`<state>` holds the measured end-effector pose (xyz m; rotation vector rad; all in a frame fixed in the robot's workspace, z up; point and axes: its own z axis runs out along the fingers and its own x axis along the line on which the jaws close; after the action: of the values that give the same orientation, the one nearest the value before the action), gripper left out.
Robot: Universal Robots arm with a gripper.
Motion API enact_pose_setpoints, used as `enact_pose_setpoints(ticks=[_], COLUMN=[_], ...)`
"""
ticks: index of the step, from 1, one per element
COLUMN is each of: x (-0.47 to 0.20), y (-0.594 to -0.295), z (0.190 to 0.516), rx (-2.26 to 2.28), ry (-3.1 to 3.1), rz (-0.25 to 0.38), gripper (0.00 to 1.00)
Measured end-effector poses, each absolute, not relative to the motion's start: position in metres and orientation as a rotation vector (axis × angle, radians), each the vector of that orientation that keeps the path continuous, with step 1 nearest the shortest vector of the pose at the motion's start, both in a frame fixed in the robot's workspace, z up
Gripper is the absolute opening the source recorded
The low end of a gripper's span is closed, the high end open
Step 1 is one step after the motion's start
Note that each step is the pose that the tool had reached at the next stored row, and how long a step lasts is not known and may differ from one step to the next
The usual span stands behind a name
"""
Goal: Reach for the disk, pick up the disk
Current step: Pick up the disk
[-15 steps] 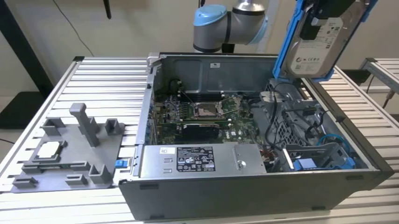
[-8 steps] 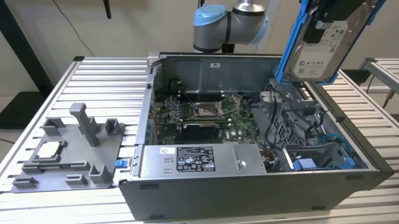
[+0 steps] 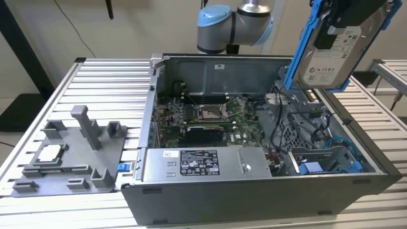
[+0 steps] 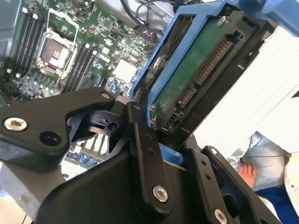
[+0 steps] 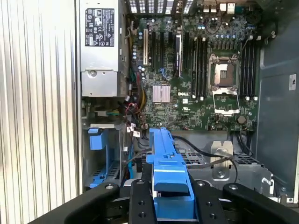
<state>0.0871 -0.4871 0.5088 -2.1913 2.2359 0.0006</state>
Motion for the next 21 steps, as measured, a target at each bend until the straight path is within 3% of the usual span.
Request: enact_pose_setpoints(ticks=[21], x=[0.087], y=[-0.549], z=[0.504], rx=[-2.191], ry=[2.236], rz=[0.001], gripper=[0.0])
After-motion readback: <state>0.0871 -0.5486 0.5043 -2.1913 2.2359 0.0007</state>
